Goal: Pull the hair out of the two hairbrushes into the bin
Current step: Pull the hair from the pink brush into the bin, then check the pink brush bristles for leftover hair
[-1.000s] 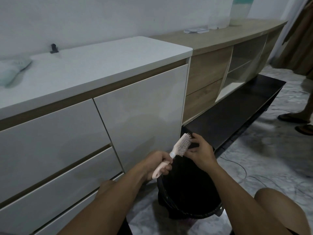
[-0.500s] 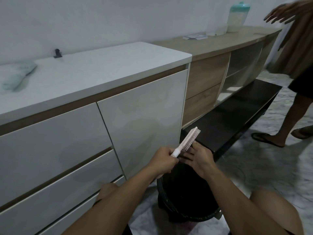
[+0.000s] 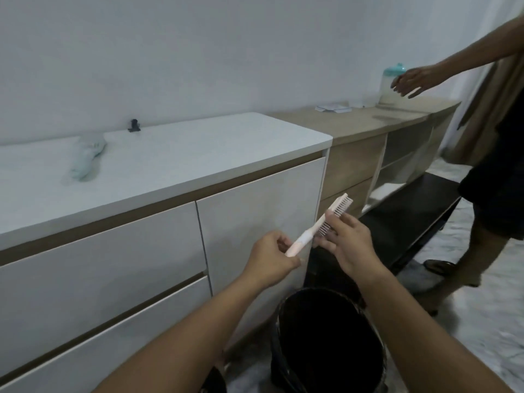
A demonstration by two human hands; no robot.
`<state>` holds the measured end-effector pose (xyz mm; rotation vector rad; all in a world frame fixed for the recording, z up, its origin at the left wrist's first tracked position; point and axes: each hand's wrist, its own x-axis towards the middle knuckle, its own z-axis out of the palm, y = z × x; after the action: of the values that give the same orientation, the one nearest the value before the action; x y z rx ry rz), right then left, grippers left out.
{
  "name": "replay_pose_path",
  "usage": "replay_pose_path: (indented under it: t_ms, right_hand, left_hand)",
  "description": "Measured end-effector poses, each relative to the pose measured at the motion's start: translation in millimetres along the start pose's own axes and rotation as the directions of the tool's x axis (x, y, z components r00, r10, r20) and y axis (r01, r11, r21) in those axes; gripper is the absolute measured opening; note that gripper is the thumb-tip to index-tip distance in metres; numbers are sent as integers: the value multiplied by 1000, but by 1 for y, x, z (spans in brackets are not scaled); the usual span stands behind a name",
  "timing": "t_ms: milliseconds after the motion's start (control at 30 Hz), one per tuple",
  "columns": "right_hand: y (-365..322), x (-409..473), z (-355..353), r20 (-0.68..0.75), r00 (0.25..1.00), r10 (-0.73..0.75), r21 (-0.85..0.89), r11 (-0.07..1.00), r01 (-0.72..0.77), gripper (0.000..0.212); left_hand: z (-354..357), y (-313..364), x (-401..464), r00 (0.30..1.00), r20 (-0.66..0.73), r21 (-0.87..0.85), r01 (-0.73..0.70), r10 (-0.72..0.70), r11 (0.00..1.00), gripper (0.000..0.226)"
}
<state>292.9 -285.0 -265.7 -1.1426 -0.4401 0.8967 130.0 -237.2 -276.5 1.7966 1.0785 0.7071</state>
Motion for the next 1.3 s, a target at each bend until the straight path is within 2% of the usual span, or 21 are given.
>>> replay_pose_path:
  t_ms: [100, 200, 300, 400, 567, 700, 867, 1100, 1300]
  right_hand:
    - [-42, -2, 37, -68, 994, -87, -53, 995, 83, 54]
    - [-73, -6, 79, -68, 974, -218, -172, 964, 204, 55]
    - [-88, -5, 125, 8, 937, -349, -239, 909, 341, 48]
    - [-96, 1, 167, 120, 912, -392, -259, 875, 410, 46]
    - [-104, 12, 224, 192, 870, -453, -331, 805, 492, 48]
    - [-99, 24, 263, 261, 864, -432, -373, 780, 503, 46]
    - [-79, 40, 308, 326, 873, -362, -420, 772, 477, 44]
    - [-39, 55, 357, 378, 890, -253, -470, 776, 420, 45]
    - [-19, 70, 374, 366, 908, -207, -521, 763, 383, 47]
  left_hand:
    - [-29, 14, 3, 990, -113, 42, -78, 83, 996, 26]
    - [-59, 33, 2, 959, -239, 67, -141, 153, 988, 15]
    - [-87, 55, 2, 921, -328, 98, -188, 210, 977, 14]
    - [-112, 70, 6, 909, -353, 96, -199, 221, 975, 13]
    - [-153, 79, 15, 880, -405, 147, -207, 250, 967, 16]
    - [-186, 77, 22, 862, -444, 180, -181, 243, 967, 22]
    - [-225, 61, 30, 844, -493, 248, -95, 210, 964, 40]
    - [-257, 36, 40, 837, -515, 341, 2, 186, 940, 37]
    - [-269, 27, 44, 849, -492, 376, 7, 193, 927, 21]
